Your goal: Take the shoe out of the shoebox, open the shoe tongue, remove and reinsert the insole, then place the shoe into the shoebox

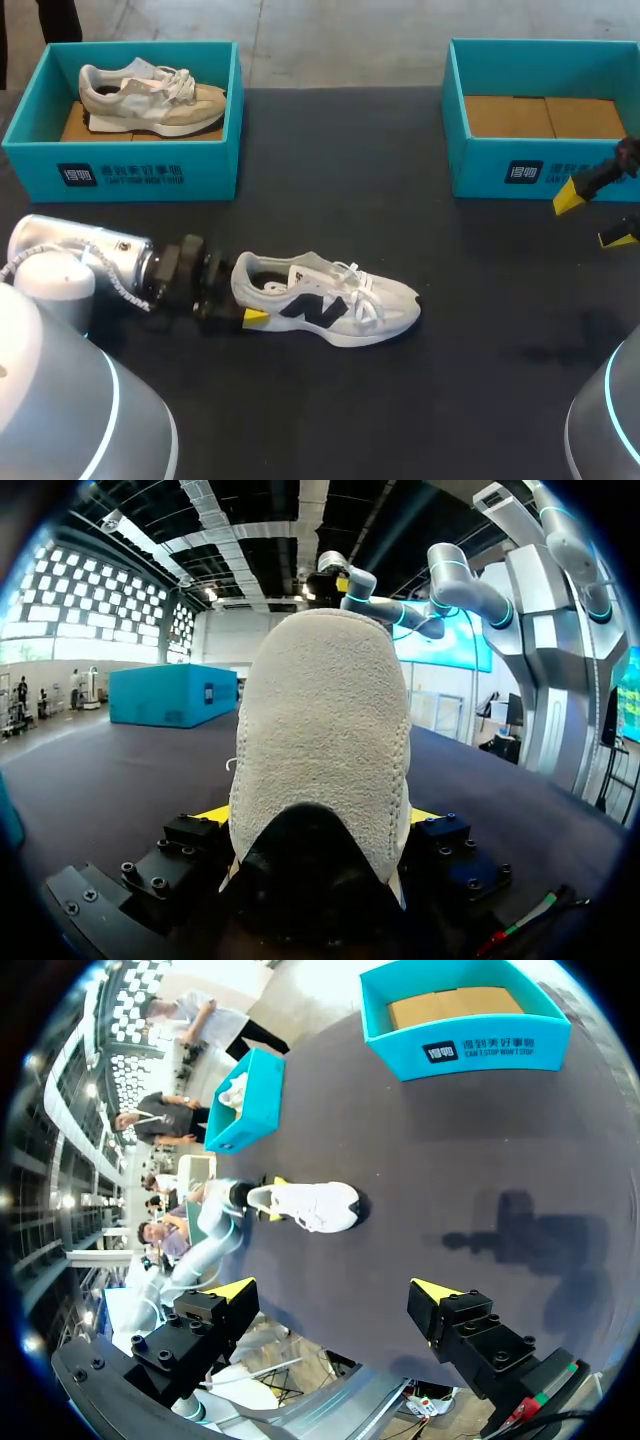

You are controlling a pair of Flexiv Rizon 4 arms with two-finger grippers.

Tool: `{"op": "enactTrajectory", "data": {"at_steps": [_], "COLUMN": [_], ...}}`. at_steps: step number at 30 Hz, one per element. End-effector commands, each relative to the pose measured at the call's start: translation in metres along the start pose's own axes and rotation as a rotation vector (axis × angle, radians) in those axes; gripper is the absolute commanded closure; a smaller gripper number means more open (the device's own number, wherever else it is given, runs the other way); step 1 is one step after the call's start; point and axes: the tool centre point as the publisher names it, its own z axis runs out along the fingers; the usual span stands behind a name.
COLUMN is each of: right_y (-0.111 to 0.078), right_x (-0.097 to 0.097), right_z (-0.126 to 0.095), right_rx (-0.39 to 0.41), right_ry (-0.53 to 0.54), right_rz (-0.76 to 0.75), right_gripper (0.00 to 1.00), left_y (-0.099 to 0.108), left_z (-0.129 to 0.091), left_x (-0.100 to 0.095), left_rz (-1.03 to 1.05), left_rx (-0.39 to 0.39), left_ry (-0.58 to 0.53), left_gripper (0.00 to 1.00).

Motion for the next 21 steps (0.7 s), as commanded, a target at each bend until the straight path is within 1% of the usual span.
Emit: {"op": "enactTrajectory", "data": {"at_steps": [1,17,21], "right_y": [-0.0001,-0.0001,-0.0001], "right_x": [0.0,0.0,0.0], "right_z": [0.0009,0.0009,0.0009], "right_rx": [0.0,0.0,0.0], "right_ry": [-0.003,-0.003,-0.003], "right_rz": [0.002,0.002,0.002], "right_gripper": [0.0,0.0,0.0], "left_y": [0.0,0.0,0.0024], "left_z": [0.0004,0.0004,0.0049], "left_x": [0.0061,0.0061,0.0063], "left_rz": [0.0,0.0,-0.002], "left_rx": [-0.002,-0.002,-0.014], "left_ry": [-0.03,-0.03,-0.035], "left_gripper": [1.0,1.0,1.0]}}
